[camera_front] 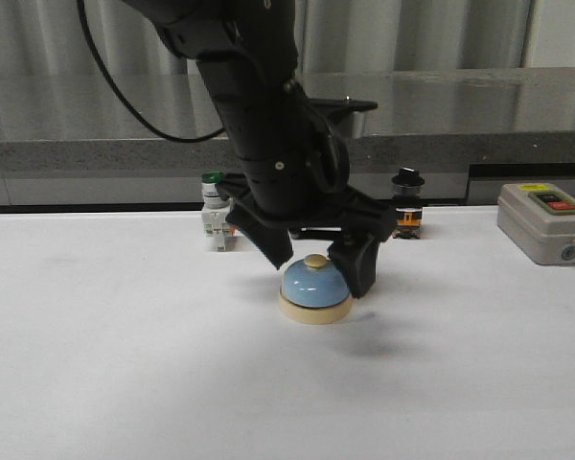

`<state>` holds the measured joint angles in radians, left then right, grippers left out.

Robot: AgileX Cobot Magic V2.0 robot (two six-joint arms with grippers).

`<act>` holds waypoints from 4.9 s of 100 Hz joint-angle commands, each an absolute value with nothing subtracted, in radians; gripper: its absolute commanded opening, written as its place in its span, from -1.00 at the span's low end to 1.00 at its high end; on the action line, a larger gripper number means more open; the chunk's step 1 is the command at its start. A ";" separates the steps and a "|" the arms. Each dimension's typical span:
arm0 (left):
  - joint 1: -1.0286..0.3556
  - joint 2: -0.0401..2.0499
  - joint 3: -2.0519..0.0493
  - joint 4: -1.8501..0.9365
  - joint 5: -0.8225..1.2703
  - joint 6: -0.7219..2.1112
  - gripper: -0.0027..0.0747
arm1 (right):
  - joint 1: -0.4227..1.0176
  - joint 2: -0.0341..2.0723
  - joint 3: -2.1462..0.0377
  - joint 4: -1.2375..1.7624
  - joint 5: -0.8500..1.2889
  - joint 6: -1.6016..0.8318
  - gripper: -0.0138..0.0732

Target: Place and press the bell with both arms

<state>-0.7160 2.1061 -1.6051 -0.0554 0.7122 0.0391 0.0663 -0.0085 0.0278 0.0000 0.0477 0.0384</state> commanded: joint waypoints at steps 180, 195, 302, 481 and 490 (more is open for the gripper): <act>-0.195 0.458 -0.588 -0.052 0.427 -0.045 0.12 | 0.059 -0.030 0.013 0.000 -0.037 0.032 -0.82; -0.195 0.458 -0.588 -0.052 0.427 -0.045 -0.58 | 0.059 -0.030 0.013 0.000 -0.037 0.032 -0.82; -0.160 0.407 -0.456 0.056 0.154 -0.045 -0.98 | 0.059 -0.030 0.013 0.000 -0.037 0.032 -0.82; -0.048 -0.034 0.043 0.088 -0.036 -0.045 -0.98 | 0.059 -0.030 0.013 0.000 -0.037 0.032 -0.82; -0.048 -0.034 0.043 0.088 -0.036 -0.045 -0.98 | 0.059 -0.030 0.013 0.000 -0.037 0.032 -0.82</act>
<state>-0.0529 -0.0033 0.0013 0.0917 0.0481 -0.0389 0.0663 -0.0085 0.0278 0.0000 0.0469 0.0384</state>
